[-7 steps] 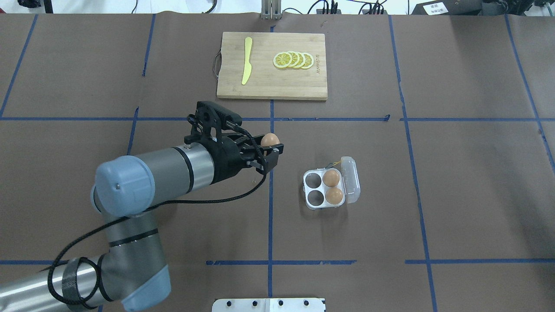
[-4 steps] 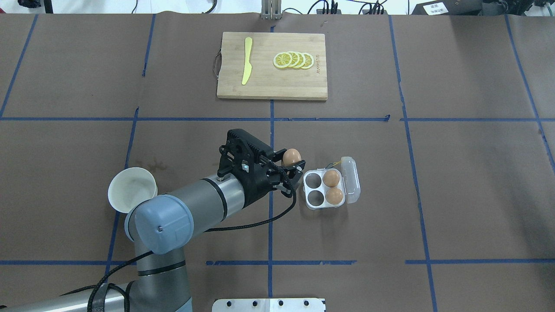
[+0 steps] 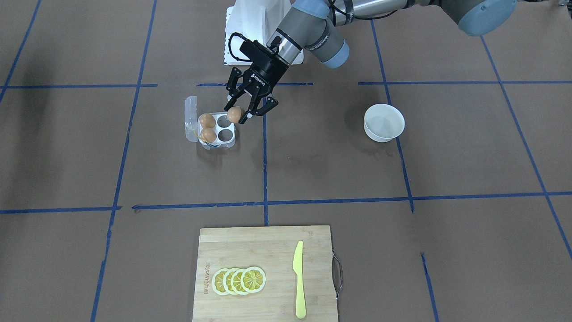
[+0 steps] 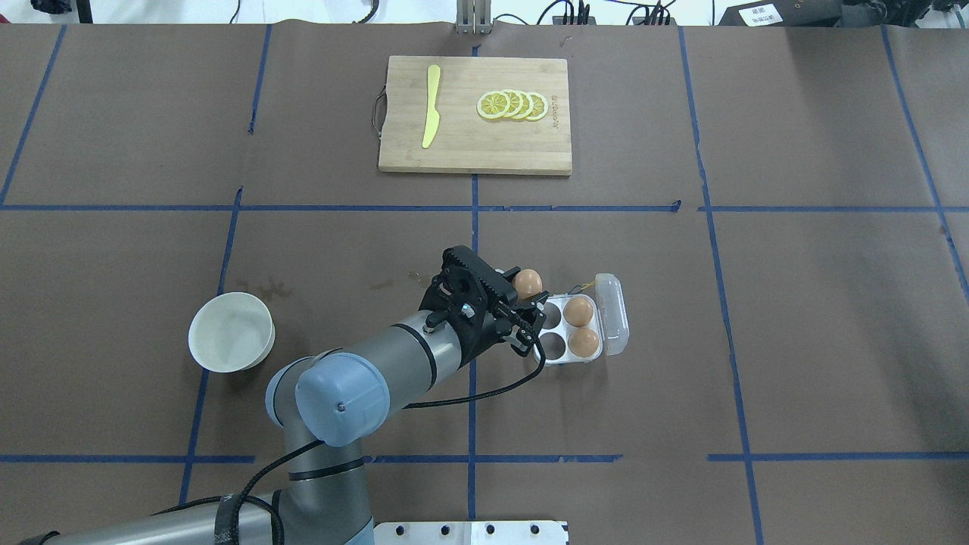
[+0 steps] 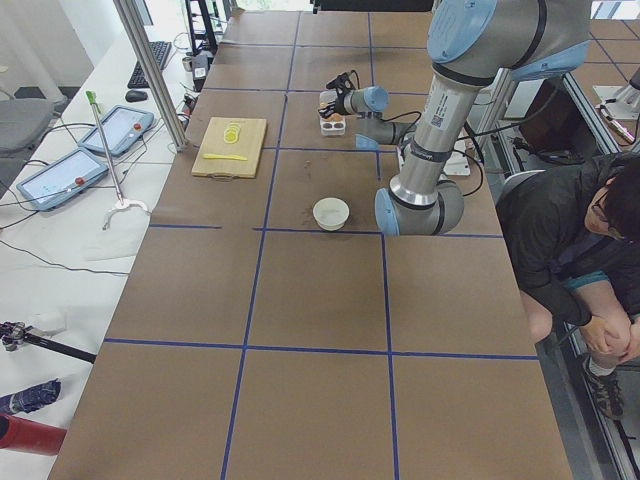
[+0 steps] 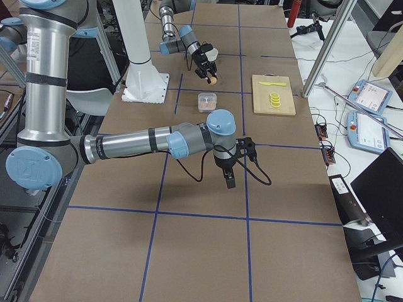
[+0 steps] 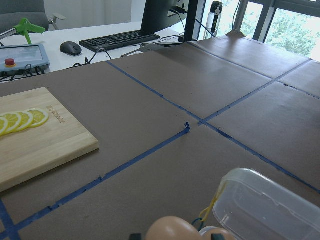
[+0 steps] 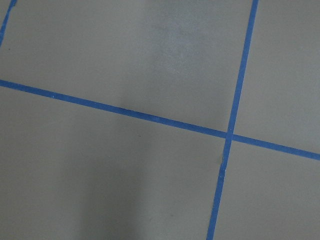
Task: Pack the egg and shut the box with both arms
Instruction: 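Lower the egg into the empty carton slot and open the left gripper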
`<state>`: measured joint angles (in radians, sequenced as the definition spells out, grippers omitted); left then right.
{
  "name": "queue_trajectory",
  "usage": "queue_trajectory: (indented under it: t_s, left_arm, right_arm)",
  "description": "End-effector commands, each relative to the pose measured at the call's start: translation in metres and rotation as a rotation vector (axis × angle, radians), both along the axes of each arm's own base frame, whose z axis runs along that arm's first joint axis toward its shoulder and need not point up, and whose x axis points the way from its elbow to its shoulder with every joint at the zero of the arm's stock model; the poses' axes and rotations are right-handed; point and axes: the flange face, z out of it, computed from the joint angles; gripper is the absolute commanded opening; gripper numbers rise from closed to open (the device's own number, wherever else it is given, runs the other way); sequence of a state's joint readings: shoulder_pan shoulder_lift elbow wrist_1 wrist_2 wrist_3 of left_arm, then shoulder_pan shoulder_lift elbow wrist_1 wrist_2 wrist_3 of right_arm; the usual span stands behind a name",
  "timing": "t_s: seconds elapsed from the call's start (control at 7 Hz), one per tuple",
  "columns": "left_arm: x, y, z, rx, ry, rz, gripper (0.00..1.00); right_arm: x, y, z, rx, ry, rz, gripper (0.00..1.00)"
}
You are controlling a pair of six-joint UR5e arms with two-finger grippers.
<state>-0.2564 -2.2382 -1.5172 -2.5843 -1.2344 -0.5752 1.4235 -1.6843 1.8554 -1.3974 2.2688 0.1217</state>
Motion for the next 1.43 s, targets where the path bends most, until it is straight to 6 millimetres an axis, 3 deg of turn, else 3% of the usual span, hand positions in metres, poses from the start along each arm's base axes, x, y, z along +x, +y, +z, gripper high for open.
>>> queue_trajectory:
  t_s: [0.0, 0.29, 0.71, 1.14, 1.29]
  left_arm:
    - [0.032, 0.001, -0.002, 0.020, -0.036, 0.010, 0.00]
    - [0.052, 0.002, -0.007, 0.020, -0.052, 0.019, 0.04]
    - [0.055, 0.013, -0.008, 0.082, -0.075, 0.039, 0.21]
    - [0.061, 0.026, -0.006, 0.086, -0.075, 0.060, 0.22]
    - [0.062, 0.028, -0.005, 0.085, -0.077, 0.063, 0.29]
  right_arm:
    - [0.000, 0.000, 0.001, -0.001, 0.001, 0.001, 1.00]
    - [0.001, 0.000, 0.001, 0.000, 0.002, 0.002, 1.00]
    - [0.001, 0.000, 0.001, -0.001, 0.001, 0.003, 1.00]
    - [0.002, -0.001, 0.000, 0.000, 0.003, 0.005, 1.00]
    - [0.001, -0.001, 0.000, 0.000, 0.003, 0.003, 1.00]
